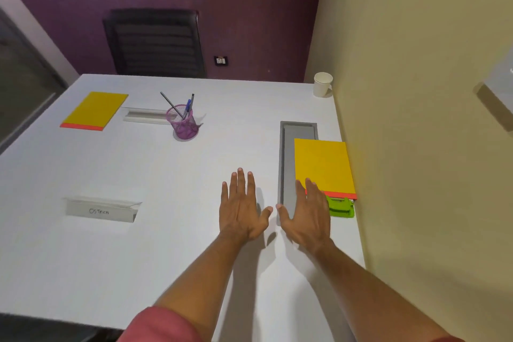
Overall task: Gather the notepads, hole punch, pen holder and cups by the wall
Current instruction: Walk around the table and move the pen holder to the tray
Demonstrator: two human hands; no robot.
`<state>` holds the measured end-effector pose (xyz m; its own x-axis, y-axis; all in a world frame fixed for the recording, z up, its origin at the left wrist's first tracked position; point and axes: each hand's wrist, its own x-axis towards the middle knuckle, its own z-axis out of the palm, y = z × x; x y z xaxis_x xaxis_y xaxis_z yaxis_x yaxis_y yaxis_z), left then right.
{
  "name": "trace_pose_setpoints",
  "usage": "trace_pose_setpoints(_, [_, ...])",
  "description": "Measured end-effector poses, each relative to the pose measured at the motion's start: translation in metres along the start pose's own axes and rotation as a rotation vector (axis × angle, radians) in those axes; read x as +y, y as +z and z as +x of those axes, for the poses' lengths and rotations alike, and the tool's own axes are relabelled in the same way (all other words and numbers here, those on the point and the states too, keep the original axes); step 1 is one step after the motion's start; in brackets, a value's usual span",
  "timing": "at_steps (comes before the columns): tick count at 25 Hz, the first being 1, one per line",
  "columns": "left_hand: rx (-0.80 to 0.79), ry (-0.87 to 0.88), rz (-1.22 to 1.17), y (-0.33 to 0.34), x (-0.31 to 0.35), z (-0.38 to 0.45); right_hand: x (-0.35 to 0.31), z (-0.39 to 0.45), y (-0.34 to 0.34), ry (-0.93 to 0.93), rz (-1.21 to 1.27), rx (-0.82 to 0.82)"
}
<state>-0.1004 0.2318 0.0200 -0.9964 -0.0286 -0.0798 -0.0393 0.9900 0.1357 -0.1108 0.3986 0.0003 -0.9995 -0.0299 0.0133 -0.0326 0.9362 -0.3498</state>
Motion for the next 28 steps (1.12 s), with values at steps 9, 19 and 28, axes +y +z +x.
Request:
trace_pose_setpoints(9, [0.135,-0.237,0.061,-0.048,-0.087,-0.065,-0.100,-0.018,-0.009,-0.404,-0.109,0.028])
trace_pose_setpoints(19, [0.410,-0.435,0.171,-0.134,-0.199,-0.201,-0.252,-0.100,-0.042,-0.670,-0.122,0.134])
trace_pose_setpoints(28, [0.575,-0.686,0.354,-0.213,-0.310,-0.380,-0.420,-0.220,-0.065,-0.929,-0.017,0.260])
